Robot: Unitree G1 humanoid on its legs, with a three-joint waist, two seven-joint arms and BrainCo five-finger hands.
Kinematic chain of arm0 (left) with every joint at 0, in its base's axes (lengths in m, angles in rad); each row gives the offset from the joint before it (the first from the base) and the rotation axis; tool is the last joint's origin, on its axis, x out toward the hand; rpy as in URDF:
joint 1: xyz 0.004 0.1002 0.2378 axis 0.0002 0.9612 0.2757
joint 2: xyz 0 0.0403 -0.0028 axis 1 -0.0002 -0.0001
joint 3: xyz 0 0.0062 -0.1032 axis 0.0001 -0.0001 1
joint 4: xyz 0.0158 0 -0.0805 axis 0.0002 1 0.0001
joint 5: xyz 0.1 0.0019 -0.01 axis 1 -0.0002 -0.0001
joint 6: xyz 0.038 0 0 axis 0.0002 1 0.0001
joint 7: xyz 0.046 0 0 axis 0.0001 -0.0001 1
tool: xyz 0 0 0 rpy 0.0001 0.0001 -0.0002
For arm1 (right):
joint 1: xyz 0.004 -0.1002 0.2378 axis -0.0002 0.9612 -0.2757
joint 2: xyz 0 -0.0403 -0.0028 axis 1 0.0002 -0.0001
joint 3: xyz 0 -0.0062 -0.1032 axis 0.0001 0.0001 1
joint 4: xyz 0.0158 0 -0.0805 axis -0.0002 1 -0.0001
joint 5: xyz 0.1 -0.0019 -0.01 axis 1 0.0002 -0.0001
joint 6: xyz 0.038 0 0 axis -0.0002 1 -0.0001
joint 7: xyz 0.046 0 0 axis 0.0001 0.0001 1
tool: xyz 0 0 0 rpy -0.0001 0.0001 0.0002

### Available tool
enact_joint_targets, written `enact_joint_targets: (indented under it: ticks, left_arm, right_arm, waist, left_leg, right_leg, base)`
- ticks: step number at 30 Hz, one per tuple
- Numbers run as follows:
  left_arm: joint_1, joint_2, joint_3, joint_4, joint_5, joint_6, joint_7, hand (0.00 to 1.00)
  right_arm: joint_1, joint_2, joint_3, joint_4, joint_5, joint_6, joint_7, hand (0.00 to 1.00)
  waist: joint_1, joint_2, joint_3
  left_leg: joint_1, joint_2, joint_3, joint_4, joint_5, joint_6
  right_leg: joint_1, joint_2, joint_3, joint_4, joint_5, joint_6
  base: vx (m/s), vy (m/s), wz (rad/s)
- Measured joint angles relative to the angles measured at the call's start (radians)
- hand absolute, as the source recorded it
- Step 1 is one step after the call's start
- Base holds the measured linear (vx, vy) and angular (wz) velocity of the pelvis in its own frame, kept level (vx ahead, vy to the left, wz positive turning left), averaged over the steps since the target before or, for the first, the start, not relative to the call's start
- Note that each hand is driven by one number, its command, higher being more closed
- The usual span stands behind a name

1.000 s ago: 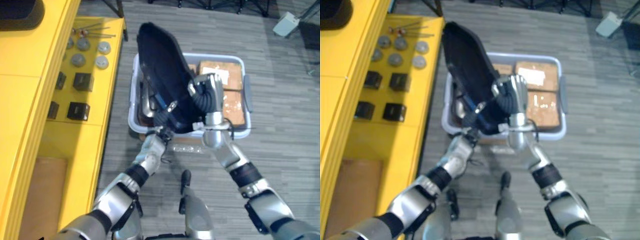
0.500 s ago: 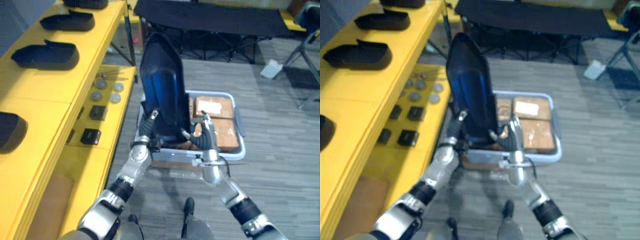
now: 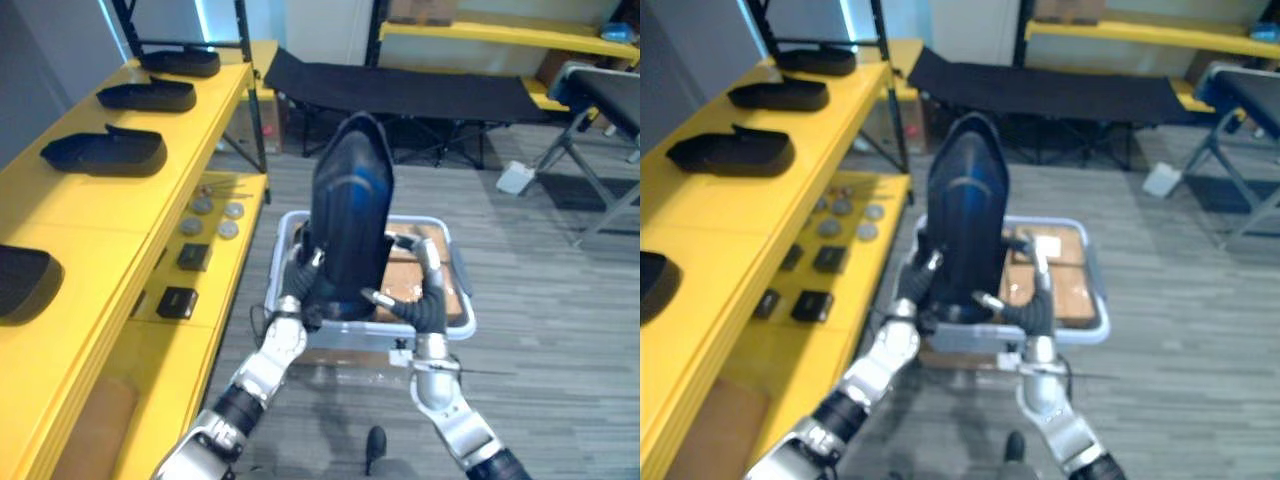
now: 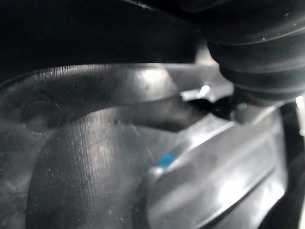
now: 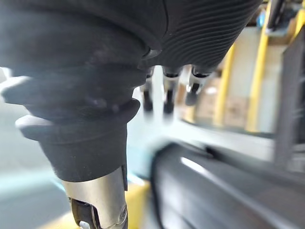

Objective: Walk over and take plastic housings, then place them on the shelf

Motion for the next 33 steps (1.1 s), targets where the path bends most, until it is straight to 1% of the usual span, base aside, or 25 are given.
enact_joint_targets:
  ticks: [3, 4, 6, 7, 8, 10, 11, 12, 13, 14, 15, 16, 17, 18, 19, 20, 21, 23, 25, 27, 28, 29, 30, 32, 33]
  left_arm:
    - [0.036, -0.001, 0.072, -0.037, 0.044, -0.002, 0.055, 1.0]
    - [0.047, 0.001, 0.109, -0.054, 0.065, -0.004, 0.076, 1.0]
    - [0.063, 0.01, 0.161, -0.057, 0.084, -0.009, 0.107, 1.0]
    - [0.085, 0.012, 0.2, -0.057, 0.082, -0.012, 0.126, 1.0]
    - [0.095, 0.013, 0.218, -0.057, 0.08, -0.016, 0.132, 1.0]
    - [0.145, 0.017, 0.278, -0.074, 0.053, -0.032, 0.147, 1.0]
    - [0.165, 0.019, 0.293, -0.093, 0.018, -0.041, 0.145, 1.0]
    - [0.175, 0.018, 0.301, -0.105, -0.002, -0.053, 0.145, 1.0]
    - [0.195, 0.018, 0.308, -0.13, -0.038, -0.07, 0.145, 1.0]
    - [0.223, 0.017, 0.317, -0.176, -0.084, -0.087, 0.141, 1.0]
    - [0.264, 0.007, 0.337, -0.249, -0.122, -0.105, 0.133, 1.0]
    - [0.285, -0.003, 0.349, -0.288, -0.134, -0.112, 0.131, 1.0]
    - [0.328, -0.021, 0.369, -0.362, -0.149, -0.123, 0.131, 1.0]
    - [0.374, -0.035, 0.393, -0.432, -0.165, -0.139, 0.128, 1.0]
    - [0.394, -0.043, 0.405, -0.462, -0.169, -0.142, 0.126, 1.0]
    - [0.428, -0.05, 0.429, -0.51, -0.175, -0.149, 0.125, 1.0]
    - [0.455, -0.051, 0.453, -0.543, -0.175, -0.154, 0.125, 1.0]
    - [0.481, -0.051, 0.491, -0.575, -0.175, -0.158, 0.125, 1.0]
    - [0.503, -0.051, 0.53, -0.612, -0.171, -0.158, 0.128, 1.0]
    - [0.517, -0.05, 0.585, -0.671, -0.118, -0.158, 0.14, 1.0]
    - [0.521, -0.05, 0.599, -0.686, -0.108, -0.158, 0.142, 1.0]
    - [0.529, -0.05, 0.629, -0.708, -0.09, -0.159, 0.142, 1.0]
    - [0.537, -0.05, 0.646, -0.72, -0.088, -0.159, 0.142, 1.0]
    - [0.575, -0.055, 0.713, -0.734, -0.091, -0.16, 0.134, 1.0]
    - [0.587, -0.059, 0.727, -0.736, -0.096, -0.161, 0.127, 1.0]
  right_arm:
    - [0.03, 0.019, -0.057, -0.007, 0.039, -0.027, -0.014, 0.0]
    - [0.05, 0.029, -0.081, -0.022, 0.076, -0.031, -0.014, 0.0]
    - [0.088, 0.043, -0.125, -0.035, 0.155, -0.037, 0.007, 0.0]
    - [0.128, 0.057, -0.169, -0.033, 0.199, -0.034, 0.03, 0.0]
    - [0.143, 0.062, -0.183, -0.03, 0.207, -0.033, 0.039, 0.0]
    - [0.186, 0.071, -0.213, 0.021, 0.22, 0.007, 0.097, 0.0]
    - [0.197, 0.072, -0.223, 0.059, 0.222, 0.039, 0.132, 0.0]
    - [0.205, 0.072, -0.228, 0.089, 0.222, 0.06, 0.152, 0.0]
    - [0.214, 0.07, -0.233, 0.145, 0.223, 0.099, 0.185, 0.0]
    - [0.224, 0.069, -0.24, 0.211, 0.224, 0.183, 0.247, 0.0]
    - [0.24, 0.069, -0.242, 0.272, 0.217, 0.253, 0.295, 0.0]
    - [0.255, 0.07, -0.241, 0.286, 0.214, 0.272, 0.307, 0.0]
    - [0.29, 0.069, -0.238, 0.285, 0.214, 0.28, 0.332, 0.0]
    - [0.309, 0.068, -0.235, 0.275, 0.218, 0.28, 0.359, 0.0]
    - [0.314, 0.066, -0.23, 0.266, 0.225, 0.28, 0.371, 0.0]
    - [0.314, 0.063, -0.219, 0.243, 0.263, 0.284, 0.397, 0.0]
    - [0.308, 0.059, -0.205, 0.224, 0.289, 0.284, 0.415, 0.0]
    - [0.282, 0.053, -0.172, 0.22, 0.295, 0.284, 0.431, 0.0]
    - [0.233, 0.043, -0.121, 0.224, 0.288, 0.284, 0.428, 0.0]
    - [0.145, 0.038, -0.05, 0.252, 0.247, 0.281, 0.416, 0.0]
    - [0.125, 0.037, -0.034, 0.255, 0.237, 0.281, 0.409, 0.0]
    - [0.089, 0.036, -0.009, 0.257, 0.23, 0.281, 0.401, 0.0]
    - [0.072, 0.036, 0.001, 0.259, 0.23, 0.281, 0.399, 0.0]
    - [0.007, 0.035, 0.022, 0.296, 0.231, 0.282, 0.389, 0.0]
    - [-0.006, 0.034, 0.022, 0.309, 0.232, 0.285, 0.39, 0.0]
  waist:
    - [-0.001, 0.002, -0.006]
    - [-0.001, 0.005, -0.008]
    - [-0.001, 0.013, -0.022]
    - [-0.003, 0.02, -0.039]
    - [-0.006, 0.023, -0.044]
    - [-0.02, 0.032, -0.056]
    - [-0.021, 0.032, -0.057]
    - [-0.02, 0.032, -0.057]
    - [-0.019, 0.031, -0.057]
    - [-0.016, 0.03, -0.058]
    - [-0.012, 0.03, -0.058]
    - [-0.008, 0.032, -0.057]
    - [0.005, 0.034, -0.058]
    - [0.008, 0.035, -0.059]
    - [0.009, 0.035, -0.059]
    - [0.015, 0.035, -0.059]
    - [0.038, 0.034, -0.06]
    - [0.063, 0.034, -0.06]
    - [0.083, 0.033, -0.06]
    - [0.119, 0.032, -0.067]
    - [0.128, 0.033, -0.067]
    - [0.151, 0.037, -0.069]
    - [0.159, 0.039, -0.071]
    - [0.201, 0.052, -0.075]
    - [0.207, 0.055, -0.077]
  left_leg:
    - [0.0, 0.0, 0.0, -0.002, 0.0, 0.0]
    - [0.0, 0.0, 0.0, -0.002, 0.0, 0.0]
    - [0.001, 0.0, 0.0, -0.007, 0.0, 0.0]
    - [0.001, 0.0, 0.0, -0.011, 0.0, 0.0]
    - [0.001, 0.0, 0.0, -0.013, 0.0, 0.0]
    - [0.001, 0.0, -0.001, -0.018, 0.0, 0.0]
    - [0.001, 0.0, 0.0, -0.02, 0.0, 0.0]
    - [0.001, 0.0, 0.0, -0.021, 0.0, 0.0]
    - [0.002, -0.001, -0.001, -0.026, 0.001, -0.002]
    - [0.001, 0.0, -0.003, -0.027, 0.002, -0.002]
    - [0.0, 0.0, -0.007, -0.028, 0.002, -0.002]
    - [0.0, 0.0, -0.01, -0.029, 0.002, -0.002]
    - [-0.001, 0.0, -0.017, -0.03, 0.001, -0.002]
    - [-0.006, 0.0, -0.033, -0.029, 0.001, -0.002]
    - [-0.009, 0.0, -0.042, -0.028, 0.001, -0.002]
    - [-0.014, 0.0, -0.06, -0.025, 0.001, -0.002]
    - [-0.015, 0.0, -0.067, -0.025, 0.001, -0.002]
    - [-0.019, -0.003, -0.098, -0.024, 0.003, 0.0]
    - [-0.02, -0.006, -0.134, -0.024, 0.004, 0.0]
    - [-0.041, -0.01, -0.183, -0.019, 0.007, 0.003]
    - [-0.048, -0.011, -0.201, -0.014, 0.007, 0.003]
    - [-0.063, -0.014, -0.228, -0.008, 0.011, -0.001]
    - [-0.068, -0.016, -0.242, -0.006, 0.012, -0.001]
    - [-0.072, -0.028, -0.306, -0.005, 0.016, -0.001]
    - [-0.074, -0.031, -0.317, -0.004, 0.017, 0.0]
  right_leg:
    - [0.0, 0.0, 0.0, 0.003, 0.0, 0.0]
    - [-0.001, 0.0, 0.0, 0.003, -0.002, -0.001]
    - [-0.002, 0.001, -0.001, 0.002, -0.005, -0.003]
    - [-0.003, 0.001, -0.003, 0.0, -0.008, -0.001]
    - [-0.003, 0.001, -0.003, 0.0, -0.009, -0.001]
    - [-0.005, 0.002, -0.005, -0.005, -0.013, -0.001]
    - [-0.006, 0.002, -0.005, -0.005, -0.013, -0.001]
    - [-0.007, 0.001, -0.005, -0.005, -0.013, -0.001]
    - [-0.007, 0.001, -0.006, -0.005, -0.014, 0.0]
    - [-0.006, 0.002, -0.01, -0.005, -0.013, 0.001]
    - [-0.003, 0.001, -0.016, -0.005, -0.016, 0.003]
    - [-0.001, 0.001, -0.02, -0.005, -0.018, 0.004]
    - [0.002, 0.001, -0.025, -0.005, -0.02, 0.007]
    - [0.008, 0.0, -0.042, -0.005, -0.022, 0.01]
    - [0.012, 0.0, -0.052, -0.005, -0.023, 0.01]
    - [0.021, -0.001, -0.073, -0.005, -0.025, 0.01]
    - [0.025, -0.001, -0.082, -0.005, -0.028, 0.011]
    - [0.044, -0.004, -0.116, -0.005, -0.035, 0.01]
    - [0.066, -0.007, -0.155, -0.005, -0.044, 0.013]
    - [0.085, -0.009, -0.212, -0.005, -0.056, 0.015]
    - [0.09, -0.009, -0.226, -0.005, -0.058, 0.014]
    - [0.1, -0.009, -0.255, -0.005, -0.063, 0.016]
    - [0.106, -0.009, -0.271, -0.005, -0.065, 0.017]
    - [0.144, -0.012, -0.339, 0.002, -0.071, 0.023]
    - [0.153, -0.013, -0.357, 0.003, -0.072, 0.023]
  base:
    - [0.0, 0.0, 0.0]
    - [0.0, 0.0, 0.0]
    - [0.0, 0.0, 0.0]
    - [0.0, 0.0, 0.0]
    - [0.0, 0.0, 0.0]
    - [0.0, 0.0, 0.0]
    - [0.0, 0.0, 0.0]
    - [0.0, 0.0, 0.0]
    - [-0.01, -0.009, 0.04]
    - [-0.01, -0.008, 0.09]
    - [0.0, -0.01, 0.11]
    - [0.01, -0.004, 0.14]
    - [0.02, -0.009, 0.22]
    - [0.02, -0.009, 0.28]
    - [0.01, -0.01, 0.4]
    - [-0.01, -0.005, 0.36]
    - [-0.01, -0.003, 0.29]
    - [-0.01, -0.004, 0.45]
    - [-0.02, 0.003, 0.59]
    - [-0.02, -0.002, 0.62]
    - [-0.01, 0.002, 0.7]
    - [0.0, 0.004, 0.58]
    - [0.01, 0.005, 0.73]
    - [0.05, 0.005, 0.73]
    - [0.06, 0.015, 0.76]
